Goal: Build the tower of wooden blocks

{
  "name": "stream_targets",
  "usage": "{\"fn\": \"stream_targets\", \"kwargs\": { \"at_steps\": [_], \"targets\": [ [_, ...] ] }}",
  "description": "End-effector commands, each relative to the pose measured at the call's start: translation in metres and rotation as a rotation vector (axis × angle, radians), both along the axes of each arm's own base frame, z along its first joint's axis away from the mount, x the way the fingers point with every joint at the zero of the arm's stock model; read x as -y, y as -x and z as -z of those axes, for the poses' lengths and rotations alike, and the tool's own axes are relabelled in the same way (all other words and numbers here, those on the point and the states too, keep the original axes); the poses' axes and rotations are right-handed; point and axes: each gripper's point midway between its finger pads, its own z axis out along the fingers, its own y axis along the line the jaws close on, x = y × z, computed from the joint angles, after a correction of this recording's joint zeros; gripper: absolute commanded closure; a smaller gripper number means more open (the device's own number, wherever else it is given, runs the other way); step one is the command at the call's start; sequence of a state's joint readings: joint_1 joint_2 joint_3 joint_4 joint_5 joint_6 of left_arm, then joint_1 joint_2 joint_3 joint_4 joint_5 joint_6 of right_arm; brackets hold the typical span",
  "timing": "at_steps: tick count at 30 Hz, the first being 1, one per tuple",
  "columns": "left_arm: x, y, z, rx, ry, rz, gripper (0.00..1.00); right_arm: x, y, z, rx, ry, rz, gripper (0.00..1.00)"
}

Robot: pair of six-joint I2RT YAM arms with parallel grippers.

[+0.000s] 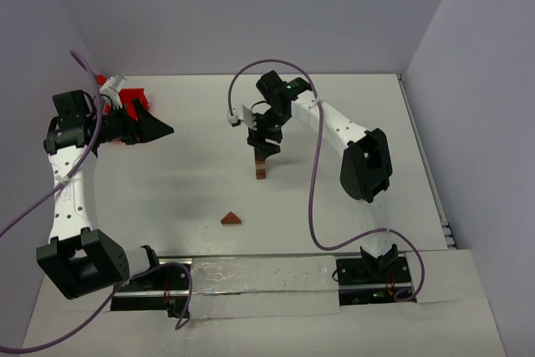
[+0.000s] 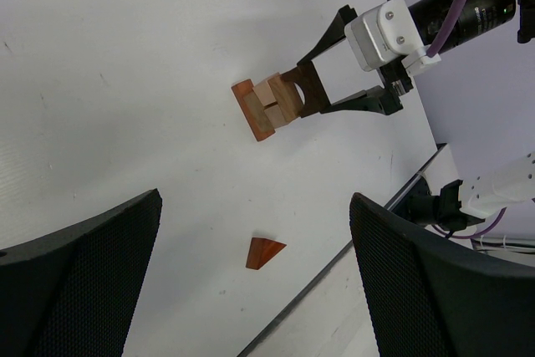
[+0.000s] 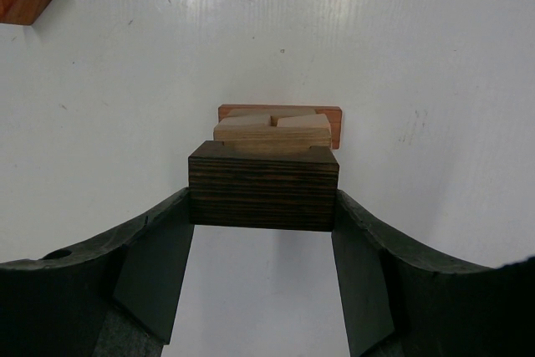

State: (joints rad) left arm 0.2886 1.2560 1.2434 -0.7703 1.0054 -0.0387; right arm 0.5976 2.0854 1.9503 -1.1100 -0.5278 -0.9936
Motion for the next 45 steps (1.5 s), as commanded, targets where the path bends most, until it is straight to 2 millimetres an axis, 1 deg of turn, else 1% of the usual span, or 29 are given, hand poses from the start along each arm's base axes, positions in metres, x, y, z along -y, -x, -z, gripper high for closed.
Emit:
{"fn": "stream_targets", "kwargs": {
  "at_steps": [1, 8, 36, 38, 44, 45],
  "targets": [
    [0.0017, -0.0024, -0.0178, 0.073, -0.020, 0.026, 0.01, -0.0055, -0.0012, -0.0032, 0.003, -0.011, -0.018, 0.57],
    [0.0014, -0.0021, -0.0172, 0.073, -0.023, 0.025, 0.01, -0.0064, -0.0020, -0.0013, 0.003, -0.008, -0.017, 0.54],
    [0.0028, -0.0004, -0.0176, 0.077, -0.019, 0.031, 0.01, -0.0109, -0.0022, -0.0064, 0.006, -0.030, -0.021, 0.52],
    [0.0028, -0.0003, -0.0178, 0.078, -0.018, 0.031, 0.01, -0.0109, -0.0024, -0.0062, 0.006, -0.029, -0.020, 0.51],
    [0.0033, -0.0003, -0.0184, 0.080, -0.018, 0.032, 0.01, -0.0095, -0.0026, -0.0052, 0.010, -0.023, -0.017, 0.42],
    [0.0030, -0.0004, -0.0183, 0.080, -0.018, 0.032, 0.01, -0.0095, -0.0027, -0.0054, 0.010, -0.023, -0.016, 0.38]
  ]
}}
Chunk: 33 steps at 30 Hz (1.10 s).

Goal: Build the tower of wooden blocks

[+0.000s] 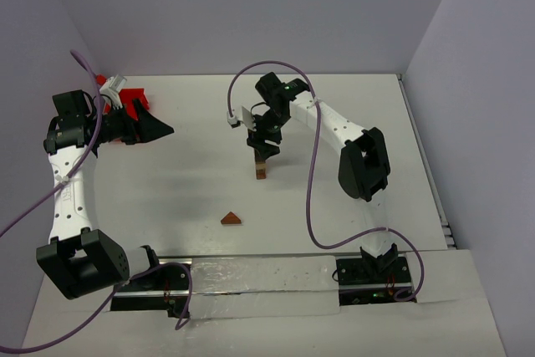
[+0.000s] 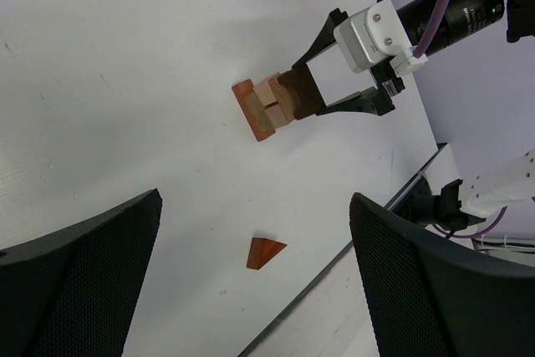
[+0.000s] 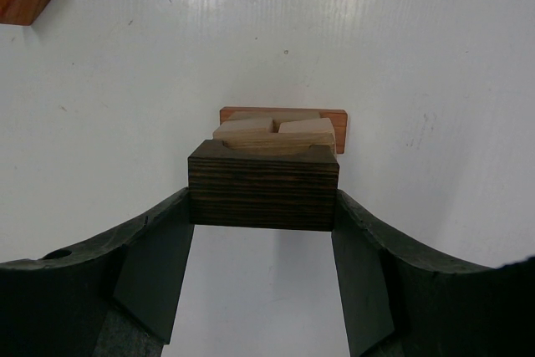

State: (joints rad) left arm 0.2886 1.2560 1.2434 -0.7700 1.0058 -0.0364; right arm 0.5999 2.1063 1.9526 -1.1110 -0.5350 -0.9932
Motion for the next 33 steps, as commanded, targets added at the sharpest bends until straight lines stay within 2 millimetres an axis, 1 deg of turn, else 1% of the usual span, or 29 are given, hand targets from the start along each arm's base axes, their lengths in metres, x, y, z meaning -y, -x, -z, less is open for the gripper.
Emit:
{"fn": "stream_targets", "kwargs": {
  "at_steps": [1, 3, 4, 5, 6, 9, 12, 15, 18, 19, 20, 22, 26, 29, 31, 33],
  "targets": [
    [0.003, 0.000, -0.018, 0.077, -0.017, 0.030, 0.01, -0.008, -0.004, -0.014, 0.031, -0.029, -0.010, 0.33],
    [0.003, 0.000, -0.018, 0.076, -0.017, 0.032, 0.01, -0.008, -0.004, -0.014, 0.031, -0.027, -0.010, 0.22],
    [0.003, 0.000, -0.018, 0.077, -0.017, 0.032, 0.01, -0.008, -0.004, -0.014, 0.032, -0.028, -0.009, 0.20],
    [0.003, 0.000, -0.018, 0.079, -0.018, 0.032, 0.01, -0.008, -0.004, -0.015, 0.034, -0.032, -0.007, 0.08],
    [0.003, 0.000, -0.018, 0.080, -0.018, 0.031, 0.01, -0.008, -0.004, -0.016, 0.035, -0.033, -0.005, 0.05],
    [0.003, 0.000, -0.018, 0.079, -0.018, 0.032, 0.01, -0.008, -0.004, -0.019, 0.042, -0.037, -0.003, 0.01],
    [0.003, 0.000, -0.018, 0.079, -0.017, 0.031, 0.01, -0.010, -0.004, -0.022, 0.045, -0.044, -0.002, 0.00],
    [0.003, 0.000, -0.018, 0.077, -0.019, 0.029, 0.01, -0.012, -0.004, -0.029, 0.057, -0.057, -0.003, 0.00],
    [0.003, 0.001, -0.018, 0.079, -0.021, 0.028, 0.01, -0.014, -0.004, -0.041, 0.072, -0.079, -0.001, 0.00],
    [0.003, 0.001, -0.018, 0.080, -0.022, 0.028, 0.01, -0.014, -0.003, -0.047, 0.079, -0.091, 0.003, 0.00],
    [0.003, 0.001, -0.018, 0.083, -0.023, 0.027, 0.01, -0.016, -0.003, -0.059, 0.093, -0.115, 0.007, 0.00],
    [0.003, 0.001, -0.018, 0.084, -0.027, 0.024, 0.01, -0.018, -0.002, -0.070, 0.101, -0.140, 0.021, 0.00],
    [0.002, 0.001, -0.017, 0.085, -0.031, 0.020, 0.01, -0.022, -0.001, -0.107, 0.146, -0.220, 0.049, 0.00],
    [0.002, 0.003, -0.017, 0.084, -0.033, 0.018, 0.01, -0.024, 0.001, -0.127, 0.167, -0.270, 0.072, 0.00],
    [0.002, 0.003, -0.017, 0.082, -0.039, 0.012, 0.01, -0.027, 0.004, -0.148, 0.180, -0.325, 0.099, 0.00],
    [0.001, 0.003, -0.017, 0.082, -0.042, 0.008, 0.01, -0.028, 0.003, -0.160, 0.195, -0.357, 0.123, 0.00]
  ]
}}
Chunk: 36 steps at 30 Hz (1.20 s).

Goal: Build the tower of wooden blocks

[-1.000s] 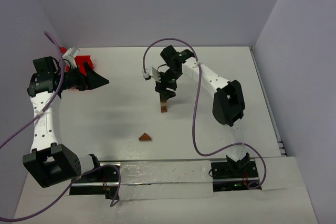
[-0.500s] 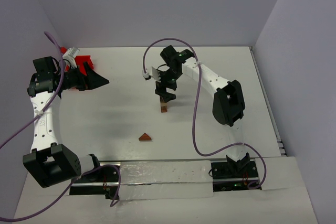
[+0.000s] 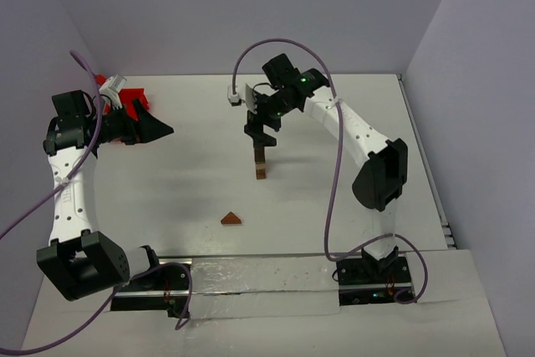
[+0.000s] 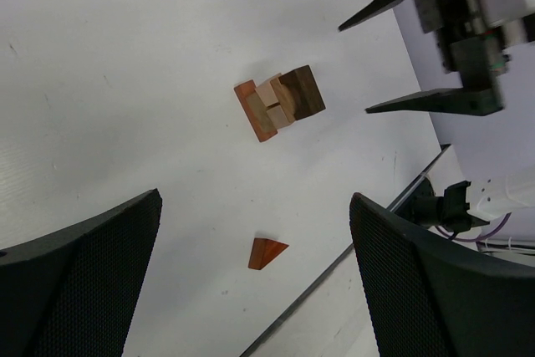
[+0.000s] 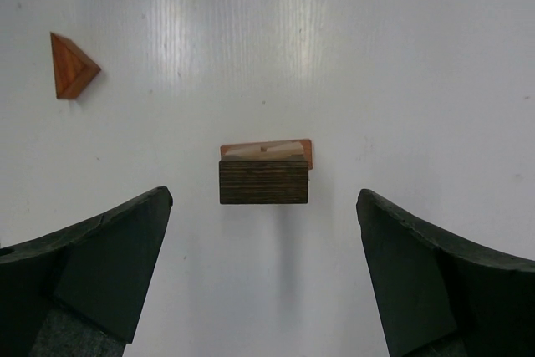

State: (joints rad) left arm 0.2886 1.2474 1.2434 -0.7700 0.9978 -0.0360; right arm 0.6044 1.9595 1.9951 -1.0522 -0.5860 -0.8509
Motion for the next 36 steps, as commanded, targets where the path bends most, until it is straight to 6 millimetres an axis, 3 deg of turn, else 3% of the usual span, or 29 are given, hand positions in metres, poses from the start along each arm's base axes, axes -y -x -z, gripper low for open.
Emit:
{"fn": "stream_targets", "kwargs": {
  "at_steps": [1, 3, 6, 8, 9, 13, 14, 19, 24, 32, 36],
  "targets": [
    [0.001, 0.002, -0.014, 0.076, -0.039, 0.010, 0.01, -0.014, 0.000, -0.092, 0.115, -0.230, 0.089, 0.00],
    [0.000, 0.001, -0.014, 0.082, -0.048, 0.001, 0.01, -0.013, -0.008, -0.098, 0.105, -0.272, 0.174, 0.00],
    [-0.003, -0.003, -0.012, 0.082, -0.069, -0.032, 0.01, 0.002, -0.019, -0.115, 0.093, -0.362, 0.383, 0.02],
    [-0.005, -0.006, -0.008, 0.076, -0.098, -0.056, 0.02, 0.023, -0.030, -0.097, 0.065, -0.346, 0.552, 0.05],
    [-0.003, -0.007, -0.007, 0.079, -0.108, -0.054, 0.03, 0.029, -0.031, -0.103, 0.052, -0.379, 0.624, 0.07],
    [0.001, -0.013, -0.004, 0.084, -0.159, -0.070, 0.05, 0.069, -0.038, -0.065, 0.032, -0.347, 0.932, 0.21],
    [0.002, -0.014, -0.003, 0.084, -0.168, -0.072, 0.05, 0.075, -0.042, -0.071, 0.050, -0.369, 0.990, 0.21],
    [0.009, -0.021, 0.000, 0.079, -0.199, -0.075, 0.06, 0.109, -0.045, -0.028, 0.076, -0.295, 1.203, 0.36],
    [0.010, -0.025, -0.001, 0.069, -0.204, -0.075, 0.07, 0.111, -0.051, 0.003, 0.039, -0.235, 1.266, 0.44],
    [0.006, -0.030, -0.003, 0.072, -0.227, -0.087, 0.06, 0.093, -0.056, 0.045, -0.086, -0.143, 1.259, 0.44],
    [0.007, -0.029, -0.002, 0.068, -0.226, -0.083, 0.07, 0.084, -0.058, 0.054, -0.140, -0.129, 1.251, 0.44]
  ]
}}
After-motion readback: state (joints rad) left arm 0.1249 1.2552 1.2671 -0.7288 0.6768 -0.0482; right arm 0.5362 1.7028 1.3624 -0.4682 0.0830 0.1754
